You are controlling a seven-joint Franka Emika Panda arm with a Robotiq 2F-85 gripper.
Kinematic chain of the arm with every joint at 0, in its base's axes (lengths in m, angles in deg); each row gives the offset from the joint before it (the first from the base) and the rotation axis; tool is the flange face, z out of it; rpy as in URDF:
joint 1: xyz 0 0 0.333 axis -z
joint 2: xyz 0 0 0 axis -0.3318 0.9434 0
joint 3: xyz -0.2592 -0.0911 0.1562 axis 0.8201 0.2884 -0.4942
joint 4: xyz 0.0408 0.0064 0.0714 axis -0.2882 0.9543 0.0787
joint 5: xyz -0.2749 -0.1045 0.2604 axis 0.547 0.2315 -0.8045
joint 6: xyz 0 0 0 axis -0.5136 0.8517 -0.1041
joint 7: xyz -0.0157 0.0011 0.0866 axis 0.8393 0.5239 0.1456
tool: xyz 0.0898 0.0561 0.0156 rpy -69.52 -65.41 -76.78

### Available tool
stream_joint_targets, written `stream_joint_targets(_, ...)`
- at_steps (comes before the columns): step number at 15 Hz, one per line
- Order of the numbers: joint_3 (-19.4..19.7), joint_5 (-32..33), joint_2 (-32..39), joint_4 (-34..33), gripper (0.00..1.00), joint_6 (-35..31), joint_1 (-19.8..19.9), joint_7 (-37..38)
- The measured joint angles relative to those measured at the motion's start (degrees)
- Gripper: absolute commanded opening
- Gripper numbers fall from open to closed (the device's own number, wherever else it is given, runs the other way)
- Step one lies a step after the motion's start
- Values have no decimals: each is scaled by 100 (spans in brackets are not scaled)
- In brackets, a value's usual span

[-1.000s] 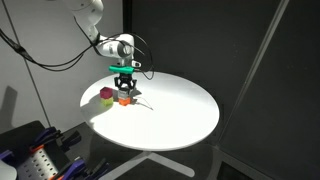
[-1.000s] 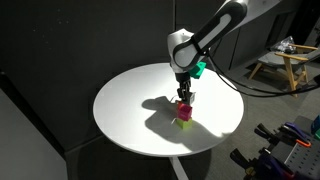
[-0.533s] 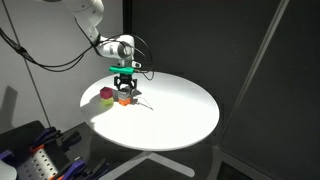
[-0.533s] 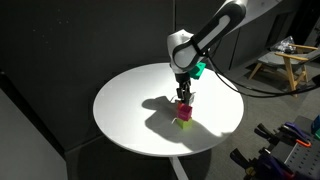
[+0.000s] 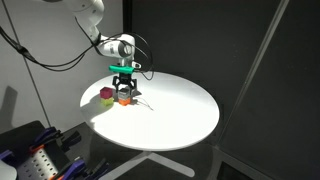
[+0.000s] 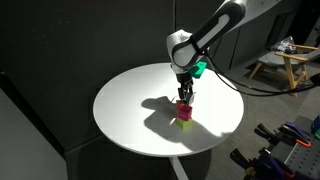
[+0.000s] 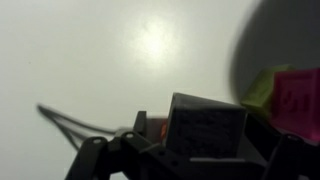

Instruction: Put the grey block on top of the orange block

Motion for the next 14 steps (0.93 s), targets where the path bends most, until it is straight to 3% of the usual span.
stream_joint_targets(6, -24, -139, -310, -135, 100, 704, 0, 98)
stream_joint_targets(14, -48, -141, -918, -122, 100, 628, -3, 405)
